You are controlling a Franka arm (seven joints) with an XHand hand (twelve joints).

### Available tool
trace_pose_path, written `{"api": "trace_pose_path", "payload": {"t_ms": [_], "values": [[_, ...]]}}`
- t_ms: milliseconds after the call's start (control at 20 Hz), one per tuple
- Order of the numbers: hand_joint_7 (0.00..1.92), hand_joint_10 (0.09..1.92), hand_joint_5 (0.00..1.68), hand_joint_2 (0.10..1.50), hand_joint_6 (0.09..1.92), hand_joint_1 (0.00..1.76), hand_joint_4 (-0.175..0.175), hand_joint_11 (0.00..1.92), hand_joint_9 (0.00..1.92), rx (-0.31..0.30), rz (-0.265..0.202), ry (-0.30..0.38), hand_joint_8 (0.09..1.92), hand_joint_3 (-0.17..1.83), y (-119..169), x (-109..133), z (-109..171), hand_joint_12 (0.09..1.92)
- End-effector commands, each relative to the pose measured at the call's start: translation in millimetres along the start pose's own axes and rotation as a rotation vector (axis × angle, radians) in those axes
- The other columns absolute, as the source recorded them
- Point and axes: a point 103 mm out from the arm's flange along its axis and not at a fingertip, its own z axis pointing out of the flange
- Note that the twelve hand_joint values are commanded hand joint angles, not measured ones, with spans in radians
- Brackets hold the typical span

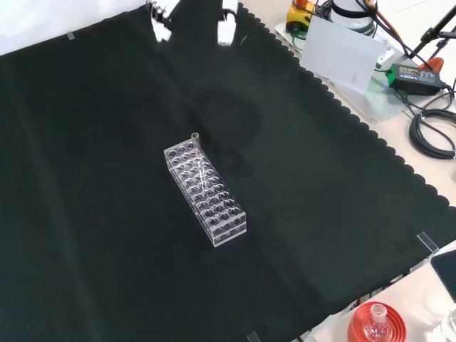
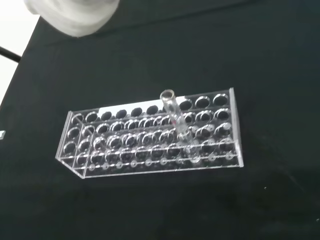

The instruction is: Pick up the test tube.

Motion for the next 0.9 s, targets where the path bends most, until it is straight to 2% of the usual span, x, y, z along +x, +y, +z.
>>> {"api": "trace_pose_path", "payload": {"t_ms": [50, 750, 900], "values": [[0.18, 0.95, 0.30, 0.75, 0.21, 0.84, -0.004, 0.00, 0.13, 0.026, -0.028, 0.018, 0.82, 0.42, 17.4, 9.9, 31.3, 1.41], [0.17, 0.94, 0.34, 0.74, 0.25, 0.86, -0.008, 0.00, 0.18, 0.073, -0.059, 0.027, 0.82, 0.45, 46.7, 17.4, 97.3, 1.44], [0.29, 0.93, 0.35, 0.73, 0.30, 0.87, -0.010, 0.00, 0.19, 0.080, -0.057, 0.028, 0.81, 0.47, 55.2, 14.8, 110.6, 1.45]]}}
